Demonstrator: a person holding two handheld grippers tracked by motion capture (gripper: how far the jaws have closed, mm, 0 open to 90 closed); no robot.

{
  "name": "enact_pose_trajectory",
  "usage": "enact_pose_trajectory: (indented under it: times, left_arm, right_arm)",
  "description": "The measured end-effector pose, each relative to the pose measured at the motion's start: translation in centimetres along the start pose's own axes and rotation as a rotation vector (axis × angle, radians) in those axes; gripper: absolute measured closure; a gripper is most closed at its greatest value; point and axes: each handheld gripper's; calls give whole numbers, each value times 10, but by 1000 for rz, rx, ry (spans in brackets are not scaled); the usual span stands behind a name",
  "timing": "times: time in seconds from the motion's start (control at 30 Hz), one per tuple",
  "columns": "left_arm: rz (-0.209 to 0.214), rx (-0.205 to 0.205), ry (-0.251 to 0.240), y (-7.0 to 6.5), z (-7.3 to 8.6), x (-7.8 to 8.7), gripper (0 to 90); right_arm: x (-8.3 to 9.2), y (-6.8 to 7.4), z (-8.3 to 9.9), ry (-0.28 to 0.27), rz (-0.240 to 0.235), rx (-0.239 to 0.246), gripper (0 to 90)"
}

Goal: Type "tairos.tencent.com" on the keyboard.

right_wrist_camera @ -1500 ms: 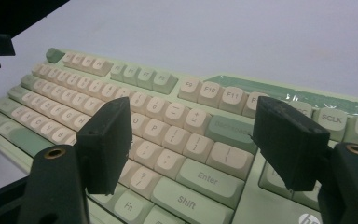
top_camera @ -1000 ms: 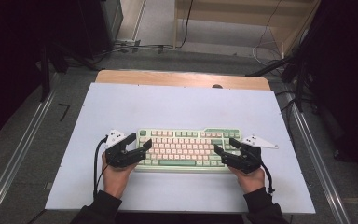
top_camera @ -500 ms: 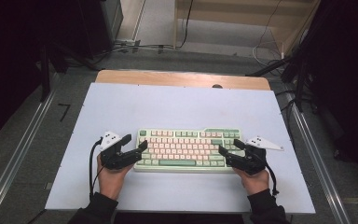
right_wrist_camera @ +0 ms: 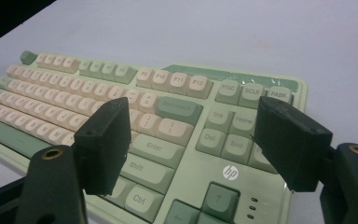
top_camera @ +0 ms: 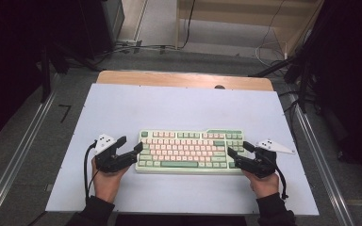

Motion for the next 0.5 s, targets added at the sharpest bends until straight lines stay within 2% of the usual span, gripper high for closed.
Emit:
enact_pose_trajectory:
  times: [0.3,0.5]
  left_arm:
    - [-23,4,-8,8,2,9,295]
    - [-36,1,-5,12,4,14,295]
  right_arm:
    - [7,-8,2,-9,17,-8,256]
    - [13,-18,3,-13,47,-19,256]
Point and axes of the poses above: each handheld gripper's, and its own axes: x roughly backward along the jaws, z roughly out of its underside, y roughly to its left, and after that the axes turned 4 degrees about z, right-handed
